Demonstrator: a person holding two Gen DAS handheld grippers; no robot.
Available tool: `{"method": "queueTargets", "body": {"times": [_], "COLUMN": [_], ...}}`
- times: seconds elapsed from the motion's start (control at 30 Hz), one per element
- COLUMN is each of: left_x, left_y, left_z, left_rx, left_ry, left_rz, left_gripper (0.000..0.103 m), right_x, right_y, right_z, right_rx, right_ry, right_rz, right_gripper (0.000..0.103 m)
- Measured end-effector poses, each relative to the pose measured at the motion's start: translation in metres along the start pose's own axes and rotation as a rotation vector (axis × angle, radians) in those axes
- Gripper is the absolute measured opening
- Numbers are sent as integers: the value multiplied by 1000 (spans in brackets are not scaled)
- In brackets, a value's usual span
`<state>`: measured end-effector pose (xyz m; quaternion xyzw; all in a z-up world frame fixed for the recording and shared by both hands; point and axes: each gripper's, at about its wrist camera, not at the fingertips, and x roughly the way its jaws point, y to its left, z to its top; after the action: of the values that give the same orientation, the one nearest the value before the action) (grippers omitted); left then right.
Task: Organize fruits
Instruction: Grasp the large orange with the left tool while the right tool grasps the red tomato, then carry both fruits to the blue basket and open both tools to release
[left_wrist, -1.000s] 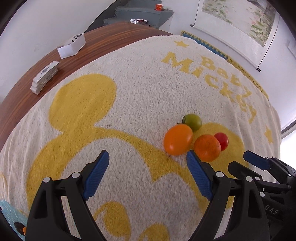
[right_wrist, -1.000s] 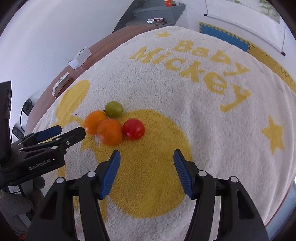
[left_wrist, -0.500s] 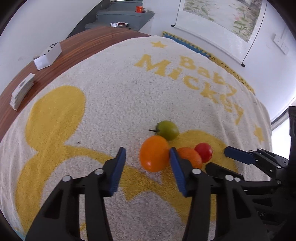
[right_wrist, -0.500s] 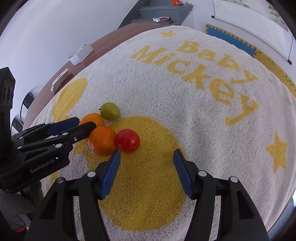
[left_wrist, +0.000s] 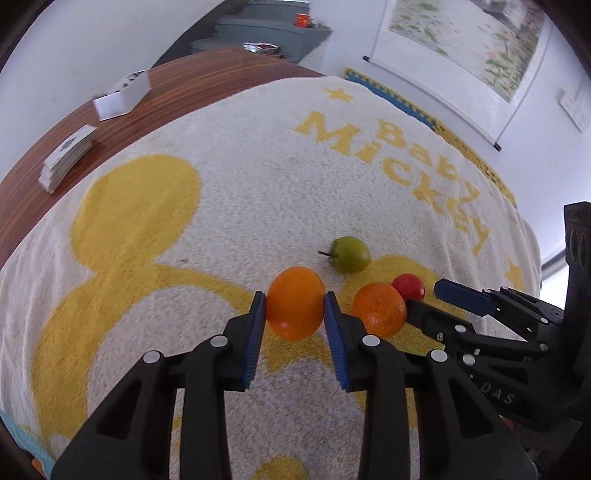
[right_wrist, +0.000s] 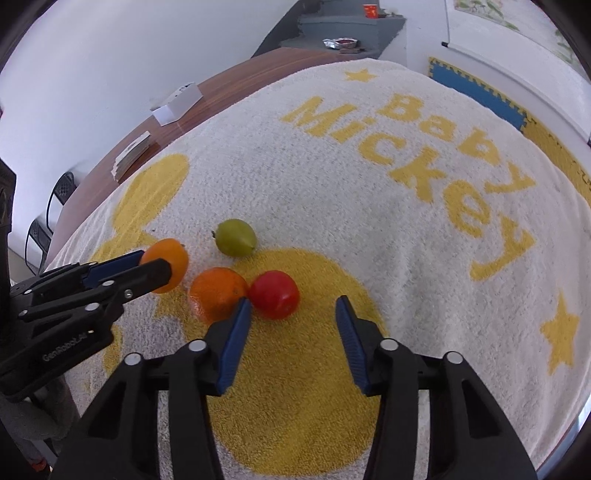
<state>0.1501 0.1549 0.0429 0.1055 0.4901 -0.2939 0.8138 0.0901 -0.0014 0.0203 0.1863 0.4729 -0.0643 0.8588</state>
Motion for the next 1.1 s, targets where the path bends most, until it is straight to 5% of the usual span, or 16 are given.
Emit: {"method": "queueTargets", "body": {"times": [0.27, 0.77, 1.1], "left_x": [-16, -36, -77], "left_y": [18, 27, 49], "left_z": [-11, -27, -53], "left_rx": [-59, -87, -110], "left_ry": [-2, -22, -56], "left_rz": [7, 18, 39], "left_gripper": [33, 33, 33], "right_x": [6, -34, -58], "right_y": [4, 7, 60], "right_z": [12, -7, -32], "right_rx": [-8, 64, 26], "right_ry": [0, -47, -54], "right_rz": [38, 31, 103], "right_gripper": [27, 26, 26]}}
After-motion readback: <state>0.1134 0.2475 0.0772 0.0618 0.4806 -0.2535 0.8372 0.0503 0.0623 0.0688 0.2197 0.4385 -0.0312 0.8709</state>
